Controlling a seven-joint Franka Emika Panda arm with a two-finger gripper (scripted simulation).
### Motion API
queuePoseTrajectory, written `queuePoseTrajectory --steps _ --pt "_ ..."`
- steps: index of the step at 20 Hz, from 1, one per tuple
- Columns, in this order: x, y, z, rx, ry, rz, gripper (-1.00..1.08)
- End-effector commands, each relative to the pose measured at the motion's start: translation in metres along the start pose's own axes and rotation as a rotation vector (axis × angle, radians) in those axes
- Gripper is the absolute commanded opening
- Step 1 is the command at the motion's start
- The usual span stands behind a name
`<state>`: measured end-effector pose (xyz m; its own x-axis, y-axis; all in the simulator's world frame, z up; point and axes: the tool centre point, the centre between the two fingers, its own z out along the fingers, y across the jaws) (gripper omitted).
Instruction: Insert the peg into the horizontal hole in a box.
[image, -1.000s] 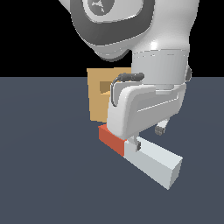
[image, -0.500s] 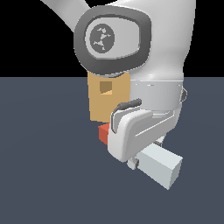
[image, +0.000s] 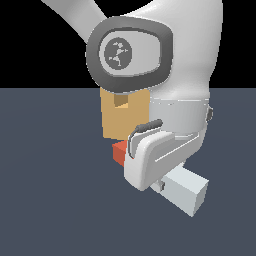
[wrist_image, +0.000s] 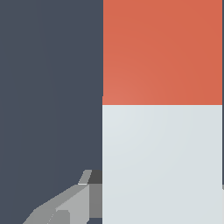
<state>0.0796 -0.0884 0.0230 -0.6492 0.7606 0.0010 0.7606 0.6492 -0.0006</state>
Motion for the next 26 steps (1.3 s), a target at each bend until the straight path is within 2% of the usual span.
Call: queuePoseTrajectory --steps 1,14,26 --pt "-0.001 0.0 0.0 -0.001 -0.001 0.0 -1.0" --pt "0.004 -0.006 -0.005 0.0 0.0 0.039 -1.0" --pt "0.031 -0.036 -0.031 -0.001 0.0 0.26 -1.0"
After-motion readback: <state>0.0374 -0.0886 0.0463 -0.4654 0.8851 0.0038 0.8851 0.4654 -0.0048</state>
